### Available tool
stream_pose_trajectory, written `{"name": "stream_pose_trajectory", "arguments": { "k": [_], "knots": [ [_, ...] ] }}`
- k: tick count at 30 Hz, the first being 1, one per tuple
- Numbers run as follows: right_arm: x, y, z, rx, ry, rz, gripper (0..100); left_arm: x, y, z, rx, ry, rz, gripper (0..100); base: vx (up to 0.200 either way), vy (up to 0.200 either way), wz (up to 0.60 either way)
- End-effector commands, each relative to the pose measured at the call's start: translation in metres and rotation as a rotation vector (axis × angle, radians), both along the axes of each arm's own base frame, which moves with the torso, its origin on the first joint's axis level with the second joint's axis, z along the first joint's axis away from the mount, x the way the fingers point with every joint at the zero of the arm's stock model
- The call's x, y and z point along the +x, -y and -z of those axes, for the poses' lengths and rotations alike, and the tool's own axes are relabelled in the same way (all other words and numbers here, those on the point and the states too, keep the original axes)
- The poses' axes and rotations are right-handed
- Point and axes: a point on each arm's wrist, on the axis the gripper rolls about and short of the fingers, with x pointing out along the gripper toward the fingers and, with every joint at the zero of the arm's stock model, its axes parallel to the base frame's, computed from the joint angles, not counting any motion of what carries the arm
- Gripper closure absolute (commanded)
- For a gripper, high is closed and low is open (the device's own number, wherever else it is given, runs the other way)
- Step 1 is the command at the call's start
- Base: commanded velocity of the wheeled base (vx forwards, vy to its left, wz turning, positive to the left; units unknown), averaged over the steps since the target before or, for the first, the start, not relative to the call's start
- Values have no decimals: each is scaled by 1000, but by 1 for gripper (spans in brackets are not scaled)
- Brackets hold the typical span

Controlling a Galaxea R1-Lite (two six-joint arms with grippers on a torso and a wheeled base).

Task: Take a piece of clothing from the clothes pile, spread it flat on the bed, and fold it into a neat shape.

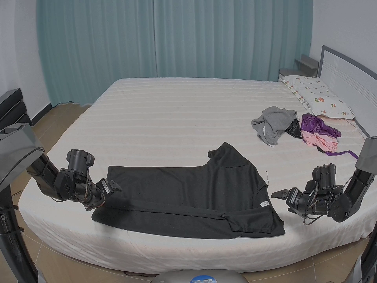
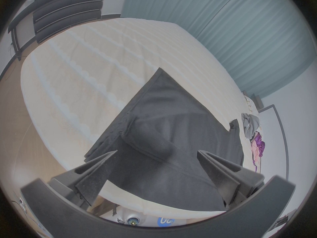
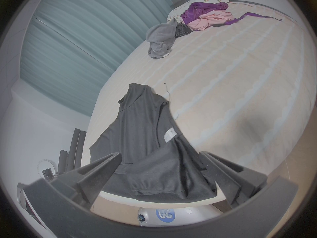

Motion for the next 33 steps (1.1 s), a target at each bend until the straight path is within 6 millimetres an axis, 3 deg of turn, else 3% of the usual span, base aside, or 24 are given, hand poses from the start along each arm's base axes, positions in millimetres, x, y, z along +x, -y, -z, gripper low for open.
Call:
{"name": "stream_pose_trajectory", "arguments": {
  "k": [1,17,21,33],
  "knots": [
    [-1,-1,5,-2,-19,-5,0,1,-1,-1,0,8,-5,0,0,0,0],
    [-2,-15,15,-22,-48,-50,0,3,-21,-7,6,42,-44,0,0,0,0],
    [-2,-18,19,-27,-57,-66,0,5,-27,12,0,1,-3,0,0,0,0],
    [0,-18,22,-32,-60,-68,0,18,-22,32,-20,-34,36,0,0,0,0]
  ]
}}
